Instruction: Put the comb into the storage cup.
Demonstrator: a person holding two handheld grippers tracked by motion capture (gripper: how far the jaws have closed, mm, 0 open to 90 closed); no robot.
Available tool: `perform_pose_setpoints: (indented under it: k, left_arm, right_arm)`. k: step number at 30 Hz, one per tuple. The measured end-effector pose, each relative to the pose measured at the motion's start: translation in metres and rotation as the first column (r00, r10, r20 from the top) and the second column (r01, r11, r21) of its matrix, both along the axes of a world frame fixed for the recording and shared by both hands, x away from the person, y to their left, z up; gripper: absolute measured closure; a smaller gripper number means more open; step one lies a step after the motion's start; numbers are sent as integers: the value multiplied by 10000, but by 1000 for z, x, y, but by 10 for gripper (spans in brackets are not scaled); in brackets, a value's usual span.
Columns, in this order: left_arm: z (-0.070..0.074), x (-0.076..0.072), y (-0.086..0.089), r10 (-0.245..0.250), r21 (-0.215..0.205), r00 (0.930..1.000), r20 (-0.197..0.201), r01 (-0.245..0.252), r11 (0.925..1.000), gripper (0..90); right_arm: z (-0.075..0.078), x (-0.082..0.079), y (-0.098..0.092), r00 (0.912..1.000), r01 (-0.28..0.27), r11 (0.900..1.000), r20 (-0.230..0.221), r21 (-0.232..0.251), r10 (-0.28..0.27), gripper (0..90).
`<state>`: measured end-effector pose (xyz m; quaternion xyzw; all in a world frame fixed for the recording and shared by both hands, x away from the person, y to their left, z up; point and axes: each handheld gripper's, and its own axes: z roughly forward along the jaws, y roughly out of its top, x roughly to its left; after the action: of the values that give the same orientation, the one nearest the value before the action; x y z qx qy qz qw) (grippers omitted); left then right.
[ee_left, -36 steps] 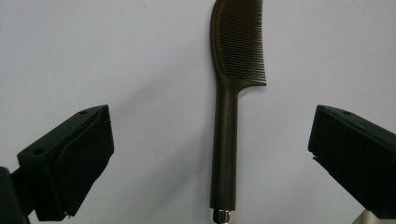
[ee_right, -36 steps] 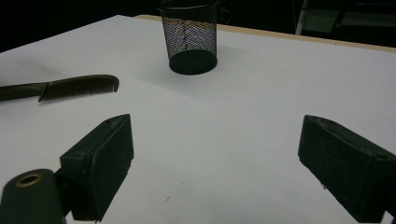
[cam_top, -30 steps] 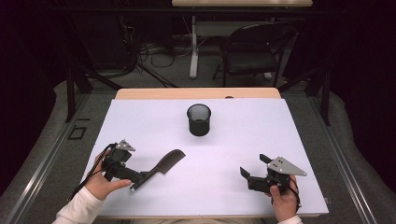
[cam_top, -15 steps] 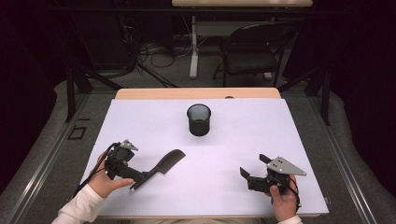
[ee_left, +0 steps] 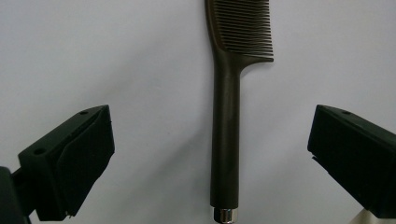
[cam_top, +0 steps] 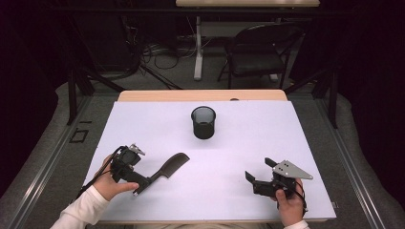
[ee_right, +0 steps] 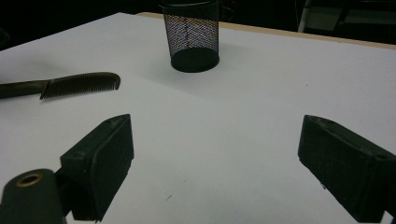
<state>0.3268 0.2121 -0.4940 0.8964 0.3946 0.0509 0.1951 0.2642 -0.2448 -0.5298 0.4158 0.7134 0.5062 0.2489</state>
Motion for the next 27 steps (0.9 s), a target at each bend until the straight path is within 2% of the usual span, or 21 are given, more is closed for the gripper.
perform_pose_setpoints:
  k: [5, 11, 19, 23, 27]
  left_arm:
    - [-4, 2, -4, -243, 523, 9996, -173, 251, 9983, 9]
    - [-6, 4, -8, -381, 824, 9985, -399, 413, 9957, 36]
    - [-11, 5, -12, -331, 931, 9976, -615, 388, 9949, 144]
    - [-13, 5, -13, -295, 982, 9967, -750, 368, 9945, 170]
    - [-13, 6, -14, -117, 1102, 9969, -780, 203, 9937, 260]
  right_arm:
    - [0, 0, 0, 10000, -9, 10000, 23, 21, 9, 106]
    - [0, 0, 0, 10000, -44, 10000, -24, -29, 44, 107]
    - [0, 0, 0, 10000, -54, 10000, -35, -34, 54, 114]
    - [-1, 1, 0, 10000, -49, 10000, -54, -23, 49, 116]
    - [0, 0, 0, 9999, -79, 9999, -64, -64, 79, 117]
